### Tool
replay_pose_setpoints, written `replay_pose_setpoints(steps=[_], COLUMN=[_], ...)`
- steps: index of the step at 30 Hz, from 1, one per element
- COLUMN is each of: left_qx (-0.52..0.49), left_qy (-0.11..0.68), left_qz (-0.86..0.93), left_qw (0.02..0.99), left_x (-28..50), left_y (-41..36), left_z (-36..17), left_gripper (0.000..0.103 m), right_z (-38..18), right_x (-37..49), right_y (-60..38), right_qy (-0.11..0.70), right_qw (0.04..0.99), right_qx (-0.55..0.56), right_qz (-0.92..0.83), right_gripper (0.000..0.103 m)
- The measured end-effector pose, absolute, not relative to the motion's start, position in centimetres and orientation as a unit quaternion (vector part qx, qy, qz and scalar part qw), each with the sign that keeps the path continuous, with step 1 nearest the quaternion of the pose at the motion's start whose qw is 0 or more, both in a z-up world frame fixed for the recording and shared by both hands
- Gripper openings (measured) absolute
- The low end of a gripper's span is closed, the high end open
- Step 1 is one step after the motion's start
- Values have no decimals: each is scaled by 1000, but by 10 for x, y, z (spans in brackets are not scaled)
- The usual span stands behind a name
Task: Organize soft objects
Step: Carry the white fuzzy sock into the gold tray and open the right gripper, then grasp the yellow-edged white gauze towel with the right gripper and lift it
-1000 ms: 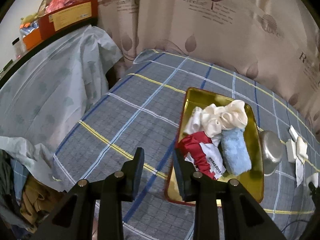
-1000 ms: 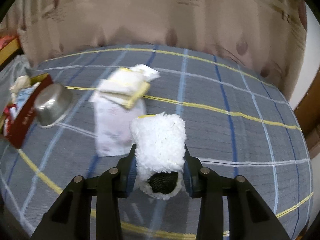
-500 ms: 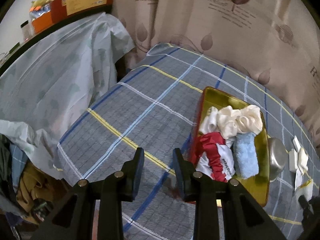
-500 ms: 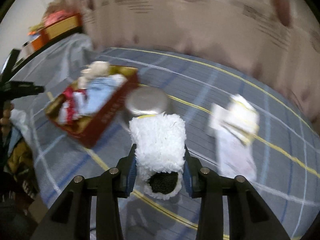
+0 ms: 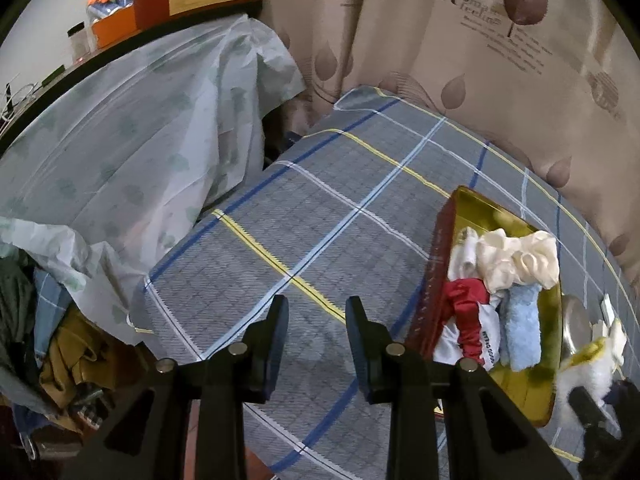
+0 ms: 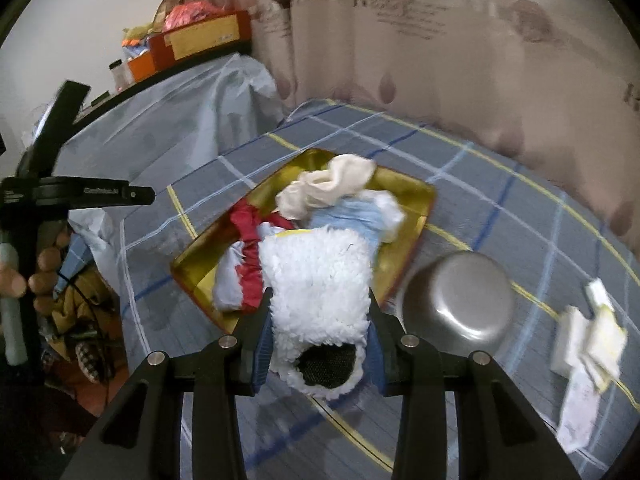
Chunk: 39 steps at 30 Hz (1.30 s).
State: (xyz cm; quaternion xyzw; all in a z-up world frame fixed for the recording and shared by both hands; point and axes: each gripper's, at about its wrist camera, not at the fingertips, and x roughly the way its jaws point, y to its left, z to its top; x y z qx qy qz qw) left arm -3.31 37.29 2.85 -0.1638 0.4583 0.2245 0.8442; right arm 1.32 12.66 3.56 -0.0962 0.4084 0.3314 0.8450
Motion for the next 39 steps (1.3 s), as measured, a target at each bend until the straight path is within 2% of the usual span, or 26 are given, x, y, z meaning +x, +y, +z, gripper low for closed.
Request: replay_pose_setpoints(steps=[11, 16, 18, 19, 22, 27, 39], left_qx=[-183, -178, -178, -178, -177, -175, -164], left_qy=[465, 473, 473, 473, 476, 476, 466], left_qz=[224, 217, 215, 215, 214, 215, 216], left_qw=[837, 835, 836, 836, 835, 835, 842], left_x=[-35, -30, -29, -29, -27, -27, -30], left_y=[381, 377, 376, 374, 372, 371, 363], left_z=[25, 21, 20, 20, 18, 17, 21], left_gripper=[30, 30, 30, 30, 30, 30, 30], right_z=[0, -6, -3, 0, 10, 33, 31], right_x=[27, 31, 31, 30, 28, 27, 83], right_y=[167, 167, 164, 160, 150, 113, -40], right_qy=[436, 442, 439, 435, 424, 395, 410], right_qw=[827, 825, 829, 832, 839, 867, 907], right_qx=[-121, -120, -112, -106, -95, -78, -31], right_qz=[333, 331, 329, 328, 327, 294, 90], right_gripper=[38, 47, 60, 63, 64, 75, 76])
